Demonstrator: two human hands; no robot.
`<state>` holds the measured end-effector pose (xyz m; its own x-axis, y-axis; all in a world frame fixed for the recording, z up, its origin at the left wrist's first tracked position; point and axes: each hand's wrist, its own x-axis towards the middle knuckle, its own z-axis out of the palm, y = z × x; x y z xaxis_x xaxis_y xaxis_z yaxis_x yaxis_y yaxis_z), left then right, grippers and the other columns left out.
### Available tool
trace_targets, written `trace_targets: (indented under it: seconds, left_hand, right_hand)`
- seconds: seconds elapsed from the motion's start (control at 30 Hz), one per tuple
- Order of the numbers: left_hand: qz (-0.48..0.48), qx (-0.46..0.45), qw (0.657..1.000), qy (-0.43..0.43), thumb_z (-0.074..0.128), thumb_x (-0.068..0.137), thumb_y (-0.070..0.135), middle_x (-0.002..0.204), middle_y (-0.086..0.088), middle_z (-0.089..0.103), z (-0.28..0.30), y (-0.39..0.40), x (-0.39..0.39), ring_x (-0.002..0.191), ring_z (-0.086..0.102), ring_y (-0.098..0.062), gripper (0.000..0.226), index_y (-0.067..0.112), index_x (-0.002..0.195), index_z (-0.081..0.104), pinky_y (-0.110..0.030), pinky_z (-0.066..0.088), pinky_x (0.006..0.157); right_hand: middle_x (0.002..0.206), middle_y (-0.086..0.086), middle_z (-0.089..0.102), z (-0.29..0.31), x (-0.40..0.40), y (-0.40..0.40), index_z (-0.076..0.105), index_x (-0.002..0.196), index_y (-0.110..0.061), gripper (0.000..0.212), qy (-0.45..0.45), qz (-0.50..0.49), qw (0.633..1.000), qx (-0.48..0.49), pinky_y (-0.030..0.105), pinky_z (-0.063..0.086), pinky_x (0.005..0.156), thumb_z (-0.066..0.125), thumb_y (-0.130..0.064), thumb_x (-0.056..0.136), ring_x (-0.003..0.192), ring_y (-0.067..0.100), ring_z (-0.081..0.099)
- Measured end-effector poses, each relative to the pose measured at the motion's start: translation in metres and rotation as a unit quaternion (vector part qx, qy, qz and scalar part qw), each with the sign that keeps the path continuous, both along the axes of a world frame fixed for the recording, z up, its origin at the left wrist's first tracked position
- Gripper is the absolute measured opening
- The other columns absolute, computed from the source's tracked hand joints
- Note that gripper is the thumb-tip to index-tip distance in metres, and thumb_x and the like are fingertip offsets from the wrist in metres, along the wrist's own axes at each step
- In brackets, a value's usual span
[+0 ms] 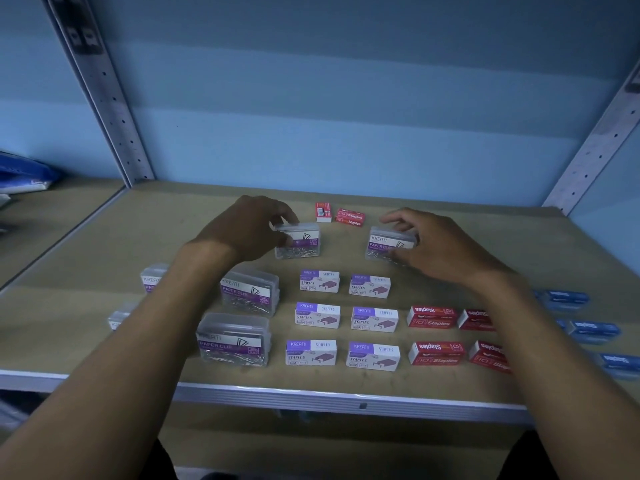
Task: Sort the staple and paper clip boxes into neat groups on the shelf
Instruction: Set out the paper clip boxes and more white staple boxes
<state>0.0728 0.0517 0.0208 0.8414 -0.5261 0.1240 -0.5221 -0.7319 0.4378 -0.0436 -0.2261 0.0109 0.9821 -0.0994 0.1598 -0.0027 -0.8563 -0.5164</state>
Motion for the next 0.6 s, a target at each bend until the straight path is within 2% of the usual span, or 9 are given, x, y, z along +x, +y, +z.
trace_targets:
  seconds: [0.1, 0.2, 0.33, 0.43, 0.6]
  left_hand:
    - [0.0, -0.011, 1.0, -0.009, 0.073, 0.084, 0.019, 0.112, 0.001, 0.069, 0.004, 0.005, -0.003, 0.091, 0.058, -0.014, 0.028, 0.028, 0.11, 0.072, -0.027, 0.042, 0.08]
    - [0.008, -0.02, 1.0, -0.014, 0.072, 0.086, 0.02, 0.114, 0.004, 0.07, 0.008, 0.019, -0.004, 0.096, 0.06, -0.014, 0.028, 0.032, 0.111, 0.071, -0.031, 0.047, 0.084]
    - [0.034, -0.01, 0.999, -0.023, 0.071, 0.087, 0.02, 0.119, 0.008, 0.069, 0.016, 0.046, -0.004, 0.101, 0.06, -0.016, 0.03, 0.035, 0.113, 0.071, -0.03, 0.043, 0.084]
    - [0.057, -0.001, 0.998, -0.03, 0.071, 0.087, 0.022, 0.123, 0.01, 0.067, 0.021, 0.065, -0.003, 0.106, 0.059, -0.016, 0.03, 0.039, 0.112, 0.07, -0.032, 0.044, 0.087]
    - [0.072, 0.017, 0.997, -0.03, 0.07, 0.088, 0.024, 0.13, 0.01, 0.064, 0.025, 0.093, -0.004, 0.117, 0.057, -0.018, 0.032, 0.041, 0.115, 0.068, -0.035, 0.044, 0.096]
  right_hand:
    - [0.115, -0.005, 0.068, -0.001, 0.0, 0.003, 0.065, 0.121, -0.031, 0.04, -0.009, -0.016, 1.0, -0.004, 0.011, 0.041, 0.068, 0.077, -0.018, 0.085, 0.093, 0.002, 0.059]
    - [0.114, -0.005, 0.067, 0.004, 0.003, 0.017, 0.066, 0.121, -0.029, 0.039, -0.032, -0.024, 0.999, 0.015, 0.012, 0.042, 0.067, 0.078, -0.019, 0.085, 0.093, 0.005, 0.06]
    - [0.105, -0.014, 0.068, 0.014, 0.01, 0.046, 0.068, 0.117, -0.033, 0.033, -0.07, -0.015, 0.997, 0.035, 0.0, 0.037, 0.062, 0.074, -0.02, 0.087, 0.085, -0.012, 0.057]
    - [0.103, -0.018, 0.065, 0.02, 0.013, 0.072, 0.068, 0.119, -0.036, 0.035, -0.073, 0.005, 0.996, 0.045, -0.002, 0.037, 0.061, 0.072, -0.02, 0.088, 0.083, -0.016, 0.056]
    - [0.109, -0.013, 0.067, 0.018, 0.023, 0.112, 0.067, 0.123, -0.037, 0.04, -0.067, 0.038, 0.996, 0.052, 0.007, 0.043, 0.073, 0.073, -0.021, 0.087, 0.09, -0.001, 0.062]
